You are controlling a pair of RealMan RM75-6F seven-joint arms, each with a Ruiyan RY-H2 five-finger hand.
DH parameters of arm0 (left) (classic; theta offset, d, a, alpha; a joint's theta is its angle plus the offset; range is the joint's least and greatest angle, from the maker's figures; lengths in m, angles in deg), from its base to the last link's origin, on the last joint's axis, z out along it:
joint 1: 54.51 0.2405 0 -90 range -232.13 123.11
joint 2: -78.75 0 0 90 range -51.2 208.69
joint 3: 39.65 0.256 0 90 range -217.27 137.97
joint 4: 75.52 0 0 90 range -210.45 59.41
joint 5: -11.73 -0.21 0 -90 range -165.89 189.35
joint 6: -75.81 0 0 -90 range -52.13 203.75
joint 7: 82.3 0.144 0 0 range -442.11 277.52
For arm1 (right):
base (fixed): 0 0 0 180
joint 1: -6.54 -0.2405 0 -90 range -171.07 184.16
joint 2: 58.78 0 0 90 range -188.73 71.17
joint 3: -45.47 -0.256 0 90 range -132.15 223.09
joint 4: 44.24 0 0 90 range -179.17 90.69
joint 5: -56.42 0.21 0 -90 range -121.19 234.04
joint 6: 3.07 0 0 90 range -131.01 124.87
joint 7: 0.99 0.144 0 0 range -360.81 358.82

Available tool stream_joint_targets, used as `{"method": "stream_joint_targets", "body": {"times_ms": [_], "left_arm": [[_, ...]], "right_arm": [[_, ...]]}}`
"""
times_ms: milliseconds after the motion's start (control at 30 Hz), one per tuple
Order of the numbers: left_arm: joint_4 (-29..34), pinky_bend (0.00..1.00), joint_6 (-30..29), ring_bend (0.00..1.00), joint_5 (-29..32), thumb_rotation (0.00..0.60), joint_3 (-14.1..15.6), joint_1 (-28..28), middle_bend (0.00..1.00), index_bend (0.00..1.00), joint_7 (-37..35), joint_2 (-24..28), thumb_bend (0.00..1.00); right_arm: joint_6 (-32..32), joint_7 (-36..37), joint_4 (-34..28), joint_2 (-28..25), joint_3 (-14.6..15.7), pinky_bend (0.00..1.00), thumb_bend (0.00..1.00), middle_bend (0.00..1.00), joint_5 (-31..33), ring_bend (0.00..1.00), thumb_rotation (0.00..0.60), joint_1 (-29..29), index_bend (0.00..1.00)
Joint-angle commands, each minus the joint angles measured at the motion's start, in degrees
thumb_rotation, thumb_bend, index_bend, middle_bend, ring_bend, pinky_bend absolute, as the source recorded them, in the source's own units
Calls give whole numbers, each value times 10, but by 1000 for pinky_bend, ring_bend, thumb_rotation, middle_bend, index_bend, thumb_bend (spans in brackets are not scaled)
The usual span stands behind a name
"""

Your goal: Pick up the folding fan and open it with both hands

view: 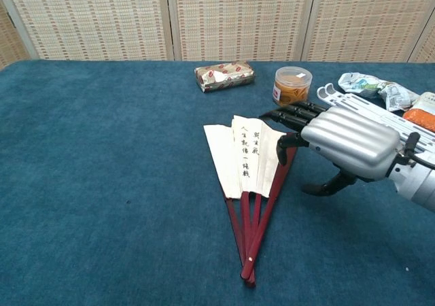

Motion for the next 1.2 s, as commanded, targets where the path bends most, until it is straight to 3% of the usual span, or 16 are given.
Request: {"method": "stream_joint_targets", "body": {"times_ms": [33,600,700,800,933,1067,1200], "left_arm": [[0,32,1,0,1,600,0,0,0,0,1,0,406],[4,32,7,0,14,600,-2,-1,0,0,14,4,405],[5,32,6,0,14,600,-2,0,0,0,13,4,406],[6,32,5,0,16,600,-3,0,0,0,13,5,406],[8,32,3,0,15,600,-3,1,0,0,14,6,406],[9,32,0,0,10,600,-2,1,0,0,13,6,409],[10,33,2,0,2,600,0,0,0,0,-9,9,409]], "right_arm": [[-3,11,27,22,4,0,163,28,11,0,600,-6,444],[-22,24,107,93,5,0,170,29,39,0,600,-37,476],[-18,36,126,108,4,0,252,49,44,0,600,-40,506],[-14,47,143,119,4,0,415,67,47,0,600,-44,544],[1,55,154,127,2,0,550,87,48,0,600,-50,576],[31,62,144,118,-1,0,636,121,43,0,600,-53,634],[56,50,92,84,-11,0,652,142,39,0,600,-62,674]]}}
